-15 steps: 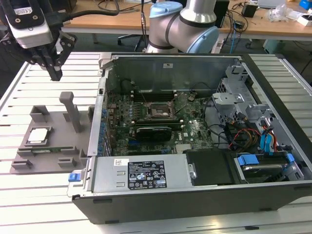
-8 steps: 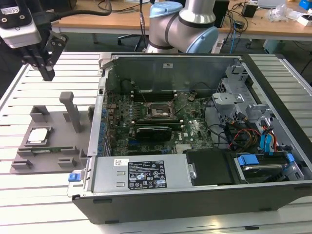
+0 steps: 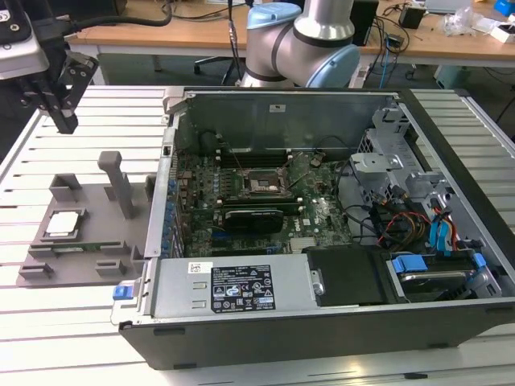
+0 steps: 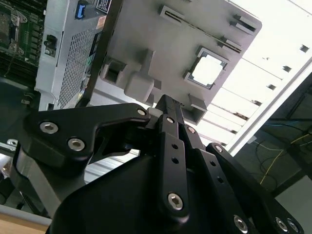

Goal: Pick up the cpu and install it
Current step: 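Reach for the cpu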

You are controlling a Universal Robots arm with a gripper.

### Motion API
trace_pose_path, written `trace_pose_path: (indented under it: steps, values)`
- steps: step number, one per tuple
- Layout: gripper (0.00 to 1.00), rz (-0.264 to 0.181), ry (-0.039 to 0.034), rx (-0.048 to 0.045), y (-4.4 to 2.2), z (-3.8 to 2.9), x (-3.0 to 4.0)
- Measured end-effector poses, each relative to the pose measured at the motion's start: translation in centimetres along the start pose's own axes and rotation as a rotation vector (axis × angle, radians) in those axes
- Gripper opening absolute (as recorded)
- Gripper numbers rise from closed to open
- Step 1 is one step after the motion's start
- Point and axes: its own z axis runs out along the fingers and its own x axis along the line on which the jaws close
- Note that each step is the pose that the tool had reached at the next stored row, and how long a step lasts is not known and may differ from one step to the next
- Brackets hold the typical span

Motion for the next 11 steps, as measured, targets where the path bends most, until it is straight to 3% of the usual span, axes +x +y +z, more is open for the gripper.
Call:
trace_pose_path:
  steps: [11]
  values:
    - [0.11, 0.0, -0.0001, 0.0006, -0.17, -0.05, 2.32]
